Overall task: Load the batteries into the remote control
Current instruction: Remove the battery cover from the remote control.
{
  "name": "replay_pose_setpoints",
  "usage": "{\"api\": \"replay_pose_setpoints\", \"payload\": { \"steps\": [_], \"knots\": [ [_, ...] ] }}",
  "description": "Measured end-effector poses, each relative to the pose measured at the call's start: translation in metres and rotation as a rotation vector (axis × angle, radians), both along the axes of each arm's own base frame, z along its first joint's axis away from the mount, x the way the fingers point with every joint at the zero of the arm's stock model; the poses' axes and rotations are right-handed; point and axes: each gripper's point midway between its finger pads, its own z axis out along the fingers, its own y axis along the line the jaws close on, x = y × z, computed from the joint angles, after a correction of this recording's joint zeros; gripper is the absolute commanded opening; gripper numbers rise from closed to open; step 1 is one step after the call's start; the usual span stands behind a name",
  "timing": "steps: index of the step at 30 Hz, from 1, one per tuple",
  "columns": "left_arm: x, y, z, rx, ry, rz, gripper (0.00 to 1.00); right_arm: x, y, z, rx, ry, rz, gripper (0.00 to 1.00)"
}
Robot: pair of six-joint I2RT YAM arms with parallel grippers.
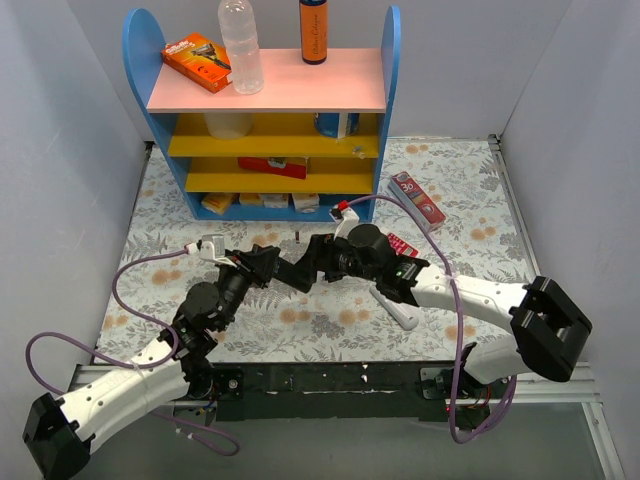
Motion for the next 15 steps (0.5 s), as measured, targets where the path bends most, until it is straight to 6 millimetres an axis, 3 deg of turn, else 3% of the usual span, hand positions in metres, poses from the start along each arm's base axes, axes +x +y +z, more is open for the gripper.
{"api": "replay_pose_setpoints", "payload": {
  "steps": [6, 15],
  "knots": [
    [0.001, 0.002, -0.007, 0.032, 0.013, 0.012, 0.00, -0.001, 0.005, -0.008, -0.028, 0.023, 0.026, 0.82],
    [-0.001, 0.015, 0.003, -0.009, -0.006, 0.058, 0.00, -0.006, 0.009, -0.006, -0.007, 0.039, 0.052, 0.73]
  ]
}}
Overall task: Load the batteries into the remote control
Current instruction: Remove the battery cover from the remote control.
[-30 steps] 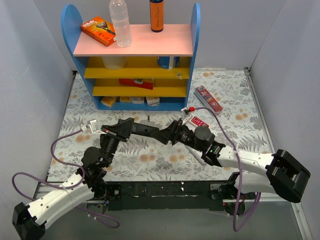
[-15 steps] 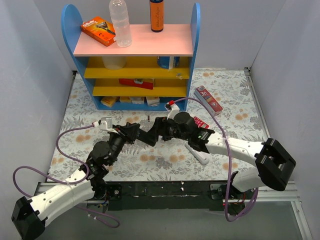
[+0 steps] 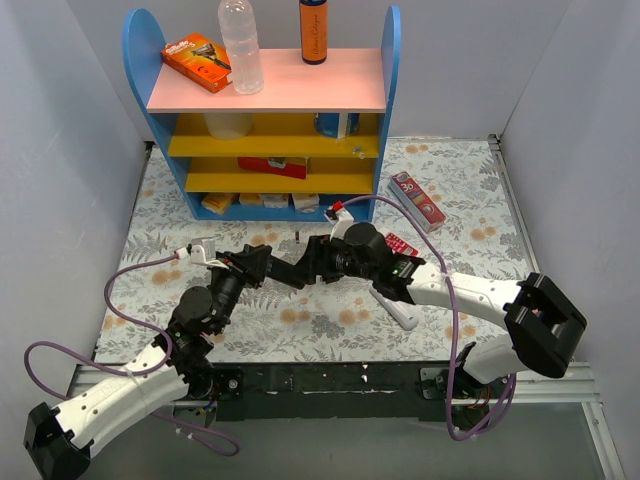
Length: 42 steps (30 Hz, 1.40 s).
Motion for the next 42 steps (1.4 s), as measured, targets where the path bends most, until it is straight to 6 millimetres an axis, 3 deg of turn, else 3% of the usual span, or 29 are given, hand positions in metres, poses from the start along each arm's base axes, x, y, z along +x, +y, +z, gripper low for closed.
{"api": "replay_pose_setpoints", "payload": {
  "steps": [7, 16, 29, 42],
  "knots": [
    [0.001, 0.002, -0.003, 0.010, 0.002, 0.012, 0.00, -0.001, 0.002, -0.008, -0.011, 0.019, 0.009, 0.70],
    [0.003, 0.000, -0.008, 0.028, 0.011, 0.007, 0.00, -0.001, 0.002, -0.011, -0.006, 0.023, 0.005, 0.72],
    [0.002, -0.004, -0.004, -0.006, 0.013, -0.010, 0.00, 0.003, 0.004, 0.004, 0.080, 0.009, -0.030, 0.73],
    [0.004, 0.000, -0.011, 0.004, 0.033, 0.015, 0.00, 0.004, 0.007, -0.005, 0.063, 0.025, -0.023, 0.61]
  ]
}}
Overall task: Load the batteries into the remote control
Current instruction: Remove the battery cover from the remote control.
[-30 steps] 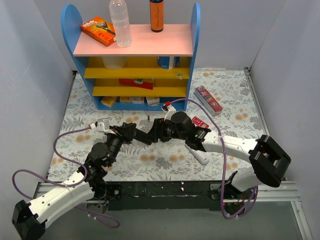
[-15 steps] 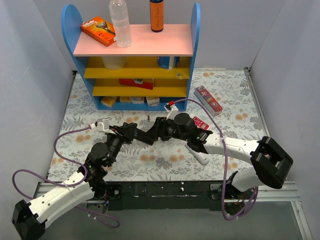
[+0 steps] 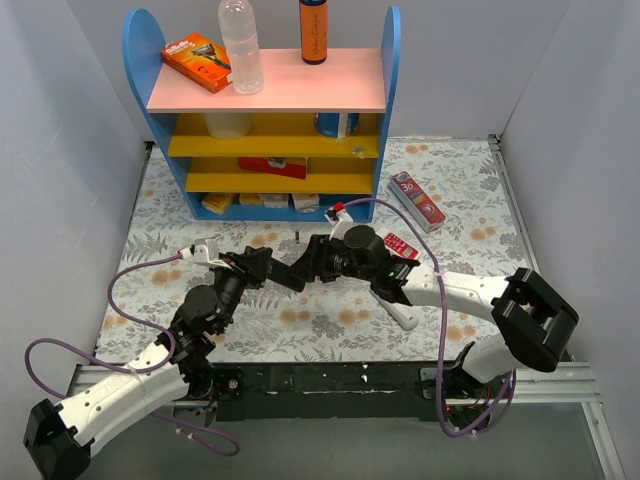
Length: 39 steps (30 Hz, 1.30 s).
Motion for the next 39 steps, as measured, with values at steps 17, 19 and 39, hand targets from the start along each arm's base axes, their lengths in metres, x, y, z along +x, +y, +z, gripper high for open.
{"api": "replay_pose_setpoints", "payload": {
  "steps": [17, 19, 39],
  "knots": [
    [0.020, 0.008, -0.063, 0.140, 0.042, 0.106, 0.00, 0.018, 0.019, -0.060, -0.196, 0.030, 0.019, 0.46],
    [0.022, 0.009, -0.072, 0.169, 0.050, 0.120, 0.00, 0.020, 0.020, -0.071, -0.230, 0.034, 0.021, 0.45],
    [0.034, 0.010, -0.079, 0.226, 0.067, 0.175, 0.00, 0.027, 0.020, -0.080, -0.251, 0.011, 0.003, 0.47]
  ]
}}
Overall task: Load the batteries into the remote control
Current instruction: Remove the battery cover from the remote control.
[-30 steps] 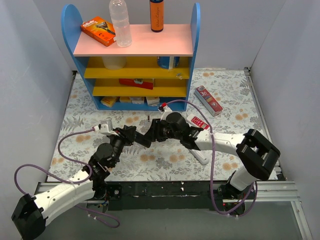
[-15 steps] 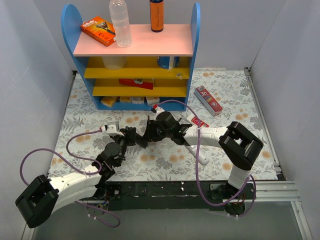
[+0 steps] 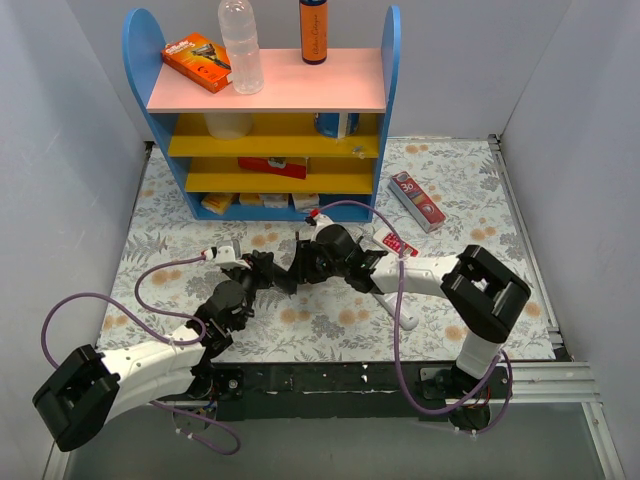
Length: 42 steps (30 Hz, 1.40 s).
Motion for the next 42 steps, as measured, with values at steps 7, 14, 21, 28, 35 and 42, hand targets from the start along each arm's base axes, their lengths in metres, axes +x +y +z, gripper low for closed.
{"api": "replay_pose_setpoints", "payload": {
  "steps": [7, 14, 21, 28, 35, 42],
  "knots": [
    [0.002, -0.001, 0.004, -0.024, 0.009, 0.013, 0.00, 0.000, -0.003, 0.006, 0.031, -0.011, -0.018, 0.47],
    [0.004, 0.001, 0.001, -0.016, 0.032, 0.036, 0.00, -0.001, -0.006, 0.002, 0.051, -0.006, -0.040, 0.50],
    [0.008, 0.000, 0.003, -0.015, 0.048, 0.062, 0.00, -0.005, -0.012, -0.006, 0.052, 0.008, -0.057, 0.56],
    [0.007, 0.000, -0.006, 0.020, 0.078, 0.066, 0.00, 0.000, -0.015, -0.003, 0.079, -0.018, -0.093, 0.61],
    [0.007, -0.002, -0.007, 0.030, 0.084, 0.070, 0.00, 0.008, -0.014, 0.004, 0.104, -0.047, -0.128, 0.61],
    [0.007, -0.003, -0.006, 0.034, 0.082, 0.069, 0.00, 0.009, -0.010, 0.005, 0.123, -0.046, -0.124, 0.61]
  ]
}}
